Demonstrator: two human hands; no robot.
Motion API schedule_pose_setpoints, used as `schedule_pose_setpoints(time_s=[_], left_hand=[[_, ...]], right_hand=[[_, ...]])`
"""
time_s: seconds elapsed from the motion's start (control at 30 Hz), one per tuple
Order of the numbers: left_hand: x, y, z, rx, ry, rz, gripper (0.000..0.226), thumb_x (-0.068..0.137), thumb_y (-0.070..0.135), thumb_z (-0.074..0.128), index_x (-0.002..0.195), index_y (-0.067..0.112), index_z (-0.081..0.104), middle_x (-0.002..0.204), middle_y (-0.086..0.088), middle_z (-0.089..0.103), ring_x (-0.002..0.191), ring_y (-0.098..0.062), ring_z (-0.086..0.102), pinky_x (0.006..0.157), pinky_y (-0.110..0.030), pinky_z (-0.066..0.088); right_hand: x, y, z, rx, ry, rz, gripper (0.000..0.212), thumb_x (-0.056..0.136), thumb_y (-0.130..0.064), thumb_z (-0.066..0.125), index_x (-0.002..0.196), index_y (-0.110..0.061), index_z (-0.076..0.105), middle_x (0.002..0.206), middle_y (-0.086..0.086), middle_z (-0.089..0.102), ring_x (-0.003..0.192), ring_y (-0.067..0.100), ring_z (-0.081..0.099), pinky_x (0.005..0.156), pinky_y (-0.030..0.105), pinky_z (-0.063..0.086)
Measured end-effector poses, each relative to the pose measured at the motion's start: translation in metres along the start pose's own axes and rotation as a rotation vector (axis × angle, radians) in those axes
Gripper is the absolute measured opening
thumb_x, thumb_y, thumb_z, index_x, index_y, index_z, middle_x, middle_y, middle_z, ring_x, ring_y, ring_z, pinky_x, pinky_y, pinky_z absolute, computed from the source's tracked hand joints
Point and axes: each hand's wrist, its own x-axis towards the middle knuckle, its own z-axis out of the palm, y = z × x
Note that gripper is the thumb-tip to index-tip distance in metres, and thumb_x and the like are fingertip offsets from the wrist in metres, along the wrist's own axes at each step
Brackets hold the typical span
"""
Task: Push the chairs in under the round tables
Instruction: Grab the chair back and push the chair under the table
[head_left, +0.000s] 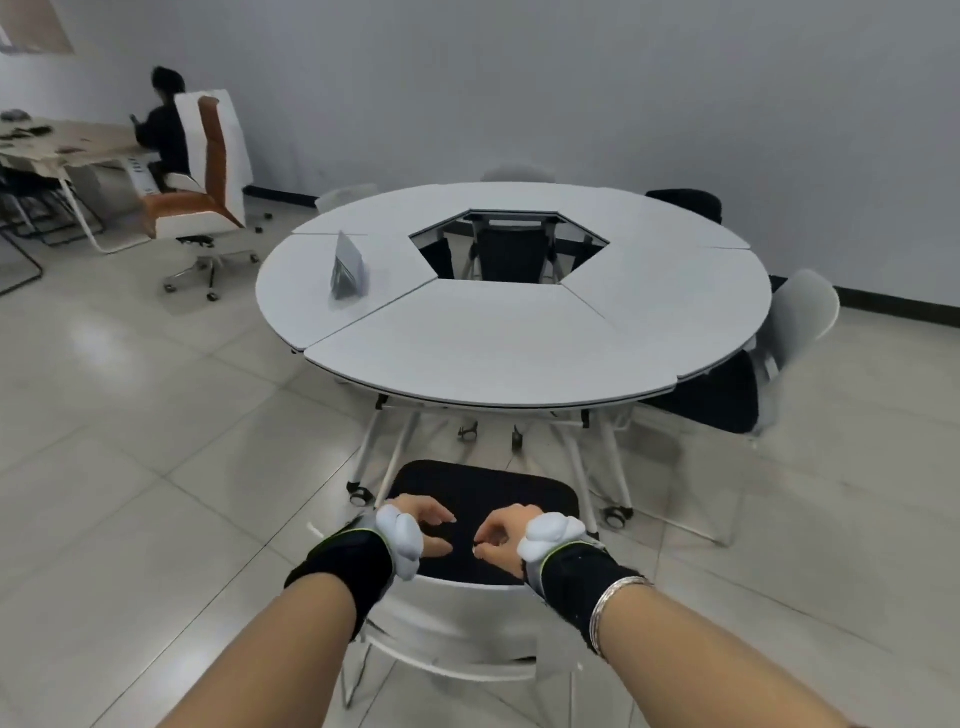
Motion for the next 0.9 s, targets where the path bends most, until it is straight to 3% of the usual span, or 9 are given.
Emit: schedule_pose_setpoints(time_s=[0.2, 0.27, 0.33, 0.4, 0.47, 0.53, 0.63, 0.8, 0.9], left_hand=[[0.032, -0.044, 0.036, 0.048, -0.094, -0.015, 0.046, 0.079, 0.033, 0.072, 0.124, 0.031, 0.059, 0.13, 0.008, 0.059, 0.11, -0.005, 0.056, 0.091, -0.017, 0.04], [0.037, -0.051, 0.043, 0.015, -0.107, -0.008, 0.038, 0.083, 0.035, 0.067, 0.12, 0.031, 0.062, 0.123, 0.009, 0.064, 0.106, -0.005, 0.059, 0.092, -0.019, 0.044], [0.037, -0.054, 0.051, 0.05, -0.086, -0.017, 0.021, 0.086, 0.041, 0.056, 0.103, 0.036, 0.068, 0.108, 0.008, 0.07, 0.103, -0.011, 0.065, 0.089, -0.023, 0.049], [0.035, -0.052, 0.052, 0.229, -0.081, -0.028, 0.034, 0.092, 0.047, 0.04, 0.098, 0.032, 0.07, 0.104, 0.001, 0.071, 0.104, -0.019, 0.065, 0.087, -0.027, 0.047], [0.034, -0.05, 0.054, 0.406, -0.072, 0.012, 0.05, 0.099, 0.045, 0.024, 0.111, 0.023, 0.068, 0.113, -0.005, 0.069, 0.114, -0.02, 0.059, 0.1, -0.029, 0.04], [0.039, -0.052, 0.058, 0.425, -0.026, 0.086, 0.056, 0.1, 0.043, 0.017, 0.115, 0.025, 0.068, 0.119, 0.0, 0.067, 0.126, -0.01, 0.049, 0.117, -0.029, 0.02], [0.041, -0.061, 0.062, 0.386, 0.024, 0.13, 0.052, 0.098, 0.043, 0.024, 0.107, 0.027, 0.073, 0.114, 0.012, 0.07, 0.133, 0.006, 0.034, 0.121, -0.03, -0.002], [0.043, -0.063, 0.06, 0.327, -0.001, 0.15, 0.045, 0.091, 0.045, 0.036, 0.096, 0.024, 0.075, 0.105, 0.015, 0.071, 0.133, 0.007, 0.031, 0.121, -0.034, -0.006], [0.045, -0.063, 0.059, 0.327, 0.028, 0.154, 0.046, 0.089, 0.045, 0.037, 0.094, 0.021, 0.075, 0.104, 0.013, 0.071, 0.135, 0.006, 0.028, 0.121, -0.033, -0.008]], right_hand=[[0.022, 0.002, 0.058, 0.073, -0.044, 0.039, 0.033, 0.091, -0.04, 0.054, 0.122, -0.031, 0.063, 0.123, -0.007, 0.066, 0.114, 0.014, 0.061, 0.098, 0.028, 0.047], [0.031, 0.001, 0.072, 0.083, -0.004, 0.061, 0.031, 0.093, -0.043, 0.047, 0.115, -0.033, 0.066, 0.116, -0.006, 0.069, 0.103, 0.016, 0.064, 0.089, 0.028, 0.049], [0.038, -0.001, 0.084, 0.011, 0.022, 0.1, 0.037, 0.096, -0.047, 0.037, 0.108, -0.03, 0.067, 0.106, -0.001, 0.069, 0.086, 0.019, 0.06, 0.075, 0.027, 0.044], [0.04, -0.005, 0.09, -0.054, 0.019, 0.138, 0.049, 0.099, -0.05, 0.027, 0.105, -0.025, 0.068, 0.093, 0.001, 0.064, 0.08, 0.02, 0.054, 0.071, 0.028, 0.039], [0.042, -0.008, 0.09, -0.091, 0.013, 0.175, 0.058, 0.1, -0.051, 0.02, 0.104, -0.02, 0.069, 0.089, 0.0, 0.061, 0.082, 0.022, 0.058, 0.073, 0.03, 0.04], [0.046, -0.011, 0.088, -0.103, 0.014, 0.211, 0.065, 0.1, -0.054, 0.017, 0.103, -0.018, 0.07, 0.09, 0.001, 0.063, 0.088, 0.023, 0.063, 0.074, 0.03, 0.04], [0.05, -0.013, 0.086, -0.122, 0.002, 0.225, 0.07, 0.098, -0.059, 0.015, 0.102, -0.018, 0.071, 0.087, -0.001, 0.059, 0.086, 0.021, 0.062, 0.074, 0.03, 0.04], [0.05, -0.012, 0.082, -0.149, -0.018, 0.208, 0.073, 0.096, -0.065, 0.015, 0.104, -0.019, 0.072, 0.102, 0.005, 0.068, 0.086, 0.021, 0.058, 0.076, 0.031, 0.041], [0.05, -0.012, 0.077, -0.136, -0.013, 0.188, 0.072, 0.095, -0.066, 0.016, 0.1, -0.021, 0.072, 0.088, 0.0, 0.059, 0.08, 0.018, 0.052, 0.073, 0.03, 0.04]])
